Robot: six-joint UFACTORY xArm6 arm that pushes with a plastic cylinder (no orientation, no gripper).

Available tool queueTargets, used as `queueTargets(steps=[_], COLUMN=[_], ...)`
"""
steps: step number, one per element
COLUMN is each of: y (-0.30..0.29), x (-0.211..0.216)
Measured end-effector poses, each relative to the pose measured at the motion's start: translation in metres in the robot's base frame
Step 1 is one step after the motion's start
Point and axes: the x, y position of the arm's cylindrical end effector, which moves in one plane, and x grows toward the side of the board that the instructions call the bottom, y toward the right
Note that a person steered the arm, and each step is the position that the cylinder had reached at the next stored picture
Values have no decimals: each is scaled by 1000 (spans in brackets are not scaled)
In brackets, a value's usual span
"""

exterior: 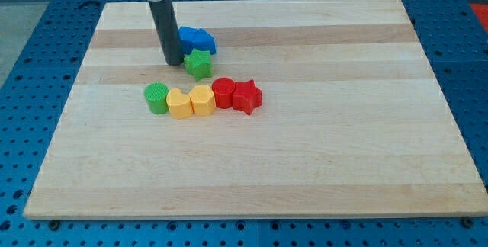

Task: Move the green star a bit right

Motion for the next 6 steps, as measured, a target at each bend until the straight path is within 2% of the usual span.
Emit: queueTargets(steps=[1,2,3,4,5,6], y=[8,59,67,30,20,41], x=[0,7,7,16,32,35])
